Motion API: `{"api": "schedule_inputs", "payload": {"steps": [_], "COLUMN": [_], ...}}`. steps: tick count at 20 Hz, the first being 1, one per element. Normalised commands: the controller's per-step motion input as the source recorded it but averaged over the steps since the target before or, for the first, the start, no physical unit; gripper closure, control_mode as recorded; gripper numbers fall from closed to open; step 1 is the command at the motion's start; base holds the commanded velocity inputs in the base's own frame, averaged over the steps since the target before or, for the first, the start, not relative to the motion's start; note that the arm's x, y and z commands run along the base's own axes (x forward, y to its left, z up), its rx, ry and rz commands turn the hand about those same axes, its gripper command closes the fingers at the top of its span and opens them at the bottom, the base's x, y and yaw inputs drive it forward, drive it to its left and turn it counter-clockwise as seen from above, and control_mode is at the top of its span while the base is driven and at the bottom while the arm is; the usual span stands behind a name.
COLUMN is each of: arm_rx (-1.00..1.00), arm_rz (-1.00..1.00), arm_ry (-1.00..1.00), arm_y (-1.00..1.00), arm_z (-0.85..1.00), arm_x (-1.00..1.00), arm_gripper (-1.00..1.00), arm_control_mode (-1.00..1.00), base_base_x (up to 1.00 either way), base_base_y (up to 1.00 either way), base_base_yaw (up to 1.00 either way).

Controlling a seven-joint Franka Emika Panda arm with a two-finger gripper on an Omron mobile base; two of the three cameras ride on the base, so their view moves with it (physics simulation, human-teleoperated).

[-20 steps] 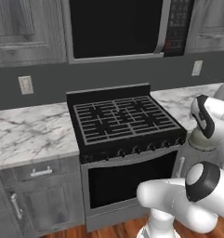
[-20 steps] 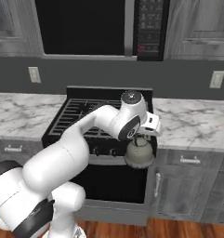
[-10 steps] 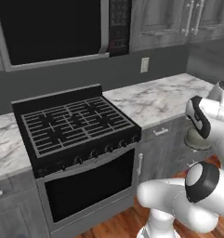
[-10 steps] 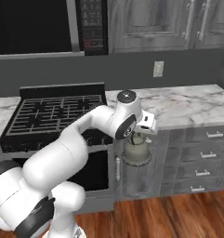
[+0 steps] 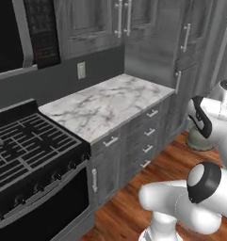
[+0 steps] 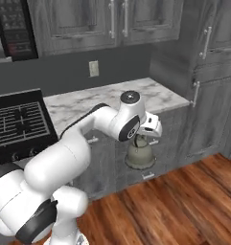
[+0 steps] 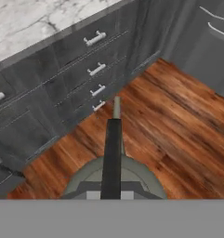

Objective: The kettle is done boiling. Turn off the stove, then wait for 300 timesteps before moving the kettle to the dining table.

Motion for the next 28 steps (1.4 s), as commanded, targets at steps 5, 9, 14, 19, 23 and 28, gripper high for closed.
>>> {"api": "schedule_inputs", "payload": {"steps": [5,9,14,19,23,28], "arm_rx": [0.0,0.0,0.0,0.0,0.0,0.0], "arm_rz": [0.0,0.0,0.0,0.0,0.0,0.0], "arm_ry": [0.0,0.0,0.0,0.0,0.0,0.0], "arm_y": [0.0,0.0,0.0,0.0,0.0,0.0], "arm_z": [0.0,0.0,0.0,0.0,0.0,0.0], "arm_x": [0.0,0.0,0.0,0.0,0.0,0.0], "arm_gripper": [1.0,1.0,1.0,1.0,1.0,1.0], "arm_control_mode": [1.0,1.0,1.0,1.0,1.0,1.0], "base_base_x": [0.0,-0.01,-0.1,-0.02,0.0,0.06], "base_base_y": [-0.54,-0.49,-0.3,-0.18,0.0,0.02], "base_base_yaw": [-0.51,-0.53,-0.53,-0.54,-0.56,-0.57]}}
